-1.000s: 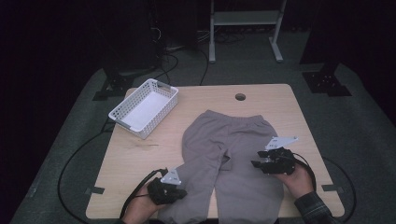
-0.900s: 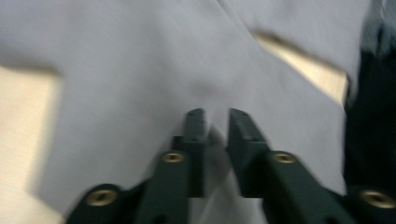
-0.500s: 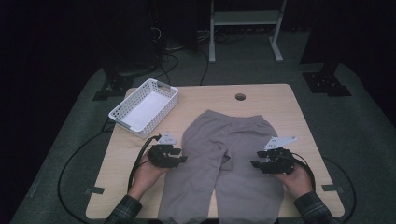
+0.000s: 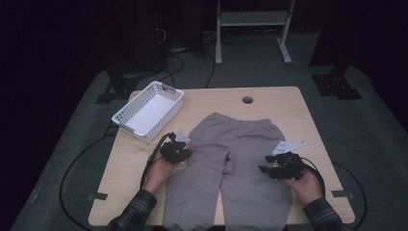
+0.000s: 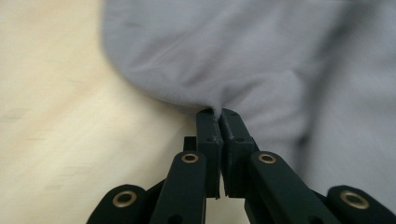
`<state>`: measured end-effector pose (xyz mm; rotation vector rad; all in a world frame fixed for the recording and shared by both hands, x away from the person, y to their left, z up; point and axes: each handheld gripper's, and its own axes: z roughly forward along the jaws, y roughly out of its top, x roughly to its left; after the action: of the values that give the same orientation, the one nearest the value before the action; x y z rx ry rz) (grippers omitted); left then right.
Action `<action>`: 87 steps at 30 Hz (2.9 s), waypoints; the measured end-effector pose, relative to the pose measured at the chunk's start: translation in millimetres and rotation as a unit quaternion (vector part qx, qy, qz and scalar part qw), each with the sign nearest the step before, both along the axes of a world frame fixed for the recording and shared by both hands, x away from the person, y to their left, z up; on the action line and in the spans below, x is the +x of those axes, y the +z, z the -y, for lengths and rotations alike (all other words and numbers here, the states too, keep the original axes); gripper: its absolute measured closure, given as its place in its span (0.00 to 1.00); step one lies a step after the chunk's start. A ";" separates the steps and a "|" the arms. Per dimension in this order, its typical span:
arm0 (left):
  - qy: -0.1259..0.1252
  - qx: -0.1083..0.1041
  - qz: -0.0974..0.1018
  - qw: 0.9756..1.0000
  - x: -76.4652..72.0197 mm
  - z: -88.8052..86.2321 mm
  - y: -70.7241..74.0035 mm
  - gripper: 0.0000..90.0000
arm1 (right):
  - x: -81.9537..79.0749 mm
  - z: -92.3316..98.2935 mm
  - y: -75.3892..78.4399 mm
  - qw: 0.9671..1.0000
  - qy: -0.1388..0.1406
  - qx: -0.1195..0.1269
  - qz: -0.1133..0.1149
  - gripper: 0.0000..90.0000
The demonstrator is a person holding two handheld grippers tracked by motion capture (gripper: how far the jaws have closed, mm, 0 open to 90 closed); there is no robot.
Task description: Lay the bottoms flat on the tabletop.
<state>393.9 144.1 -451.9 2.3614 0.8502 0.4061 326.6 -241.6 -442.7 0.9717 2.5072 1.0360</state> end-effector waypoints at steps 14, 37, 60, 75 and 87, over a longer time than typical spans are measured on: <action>0.057 -0.028 0.059 0.996 12.3 -31.1 17.1 0.73 | 0.2 0.8 0.2 1.000 0.001 -0.004 0.003 0.55; -0.073 -0.036 -0.031 0.996 -32.1 -14.8 -0.1 0.99 | -2.4 -5.2 -1.4 1.000 0.015 -0.006 0.000 0.55; -0.148 -0.072 -0.054 0.985 -122.7 -30.6 13.5 0.86 | -15.1 -45.4 -10.8 0.995 0.096 -0.029 -0.017 0.52; -0.096 -0.102 -0.025 0.990 -93.4 -27.7 11.1 0.50 | -33.6 -115.9 -9.5 0.984 0.175 -0.012 -0.026 0.52; -0.075 -0.105 -0.006 0.992 -81.8 -25.6 4.9 0.47 | -38.8 -167.0 -15.5 0.976 0.214 0.008 -0.044 0.63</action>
<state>312.1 169.8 -447.1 2.2157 0.6796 0.2288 287.9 -74.6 -458.1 0.4957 2.8615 1.1487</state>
